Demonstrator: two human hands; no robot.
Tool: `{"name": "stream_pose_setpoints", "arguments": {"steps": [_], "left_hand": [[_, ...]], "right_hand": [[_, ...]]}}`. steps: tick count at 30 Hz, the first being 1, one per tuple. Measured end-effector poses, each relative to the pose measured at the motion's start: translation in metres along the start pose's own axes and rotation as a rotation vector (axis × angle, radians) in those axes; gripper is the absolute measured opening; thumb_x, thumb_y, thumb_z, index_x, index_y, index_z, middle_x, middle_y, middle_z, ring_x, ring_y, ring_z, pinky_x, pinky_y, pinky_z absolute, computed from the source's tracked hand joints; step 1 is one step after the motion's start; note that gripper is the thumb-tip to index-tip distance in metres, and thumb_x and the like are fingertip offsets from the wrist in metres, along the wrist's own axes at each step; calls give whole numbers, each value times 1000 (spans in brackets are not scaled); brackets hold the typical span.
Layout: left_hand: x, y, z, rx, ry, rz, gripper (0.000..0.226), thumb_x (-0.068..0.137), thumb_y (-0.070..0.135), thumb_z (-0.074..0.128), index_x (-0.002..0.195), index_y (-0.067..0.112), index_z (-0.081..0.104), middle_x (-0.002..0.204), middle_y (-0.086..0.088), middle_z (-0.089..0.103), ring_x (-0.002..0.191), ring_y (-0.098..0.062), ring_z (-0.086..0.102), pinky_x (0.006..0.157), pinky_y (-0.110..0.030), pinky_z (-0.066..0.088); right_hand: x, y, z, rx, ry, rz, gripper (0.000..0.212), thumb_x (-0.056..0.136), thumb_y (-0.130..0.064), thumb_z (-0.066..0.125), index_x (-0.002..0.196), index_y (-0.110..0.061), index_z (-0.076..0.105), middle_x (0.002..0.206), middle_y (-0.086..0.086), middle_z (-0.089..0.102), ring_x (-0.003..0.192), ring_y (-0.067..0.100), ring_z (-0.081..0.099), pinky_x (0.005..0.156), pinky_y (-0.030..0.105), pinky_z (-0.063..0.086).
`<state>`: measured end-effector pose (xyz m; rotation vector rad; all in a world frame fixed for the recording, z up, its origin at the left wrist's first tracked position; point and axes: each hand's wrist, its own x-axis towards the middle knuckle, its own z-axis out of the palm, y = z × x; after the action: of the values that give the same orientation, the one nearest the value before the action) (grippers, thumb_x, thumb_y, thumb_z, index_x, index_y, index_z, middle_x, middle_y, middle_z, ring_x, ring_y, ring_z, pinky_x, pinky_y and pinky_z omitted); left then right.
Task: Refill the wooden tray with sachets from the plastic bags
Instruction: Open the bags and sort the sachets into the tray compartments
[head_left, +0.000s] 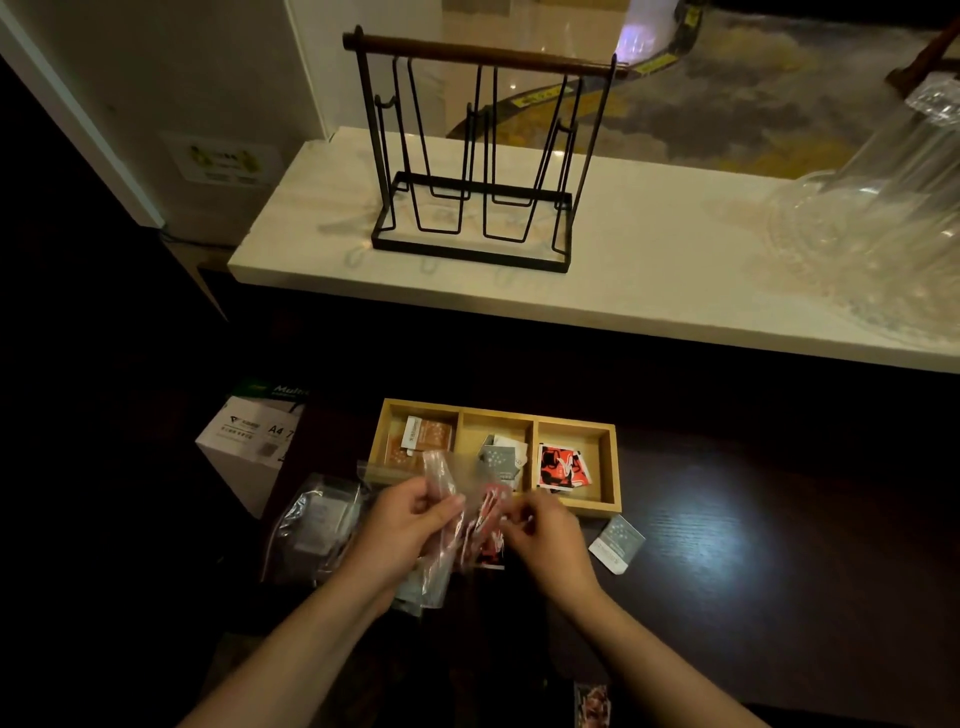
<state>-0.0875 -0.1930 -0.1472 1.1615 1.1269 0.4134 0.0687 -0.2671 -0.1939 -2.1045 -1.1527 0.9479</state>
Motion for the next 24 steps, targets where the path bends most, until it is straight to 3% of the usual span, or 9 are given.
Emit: {"name": "stream_pose_setpoints", "arguments": {"steps": [4, 7, 12, 17, 24], "left_hand": [[8, 1, 10, 55, 64, 16, 13, 89, 11, 59, 76, 6, 59, 63, 0, 62, 62, -15, 57, 54, -18, 45], [15, -1, 14, -32, 98, -22, 12, 92, 8, 52, 88, 6, 64, 83, -8, 69, 81, -21, 66, 67, -28, 51], [15, 0, 12, -192, 51, -77, 21, 92, 17, 54, 98, 4, 68, 92, -15, 71, 84, -24, 69, 69, -28, 52], [9, -1, 11, -246, -27, -72, 22, 92, 13, 52, 101, 0, 68, 99, -19, 71, 90, -24, 70, 78, -32, 57], [6, -4, 16, -216, 43, -70, 23, 90, 14, 56, 107, 2, 67, 104, -16, 71, 98, -27, 68, 78, -31, 56]], "right_hand": [[-5, -46, -12, 230, 101, -237, 12, 85, -10, 65, 86, -21, 59, 81, -6, 59, 72, 4, 55, 65, 13, 45], [-12, -60, -5, 286, 39, -229, 12, 86, -14, 65, 93, -21, 58, 87, -8, 57, 76, 0, 56, 68, 12, 49], [-13, -53, 7, 189, 79, -207, 36, 80, -19, 73, 112, -18, 55, 101, -14, 46, 87, 2, 54, 76, 5, 47], [-7, -51, 3, 131, 106, -183, 25, 85, -23, 68, 109, -15, 65, 100, -6, 58, 85, 4, 59, 72, 11, 50], [-6, -54, 3, 40, 142, -209, 20, 89, -23, 60, 106, -16, 68, 97, 0, 67, 85, 9, 61, 77, 23, 54]]}}
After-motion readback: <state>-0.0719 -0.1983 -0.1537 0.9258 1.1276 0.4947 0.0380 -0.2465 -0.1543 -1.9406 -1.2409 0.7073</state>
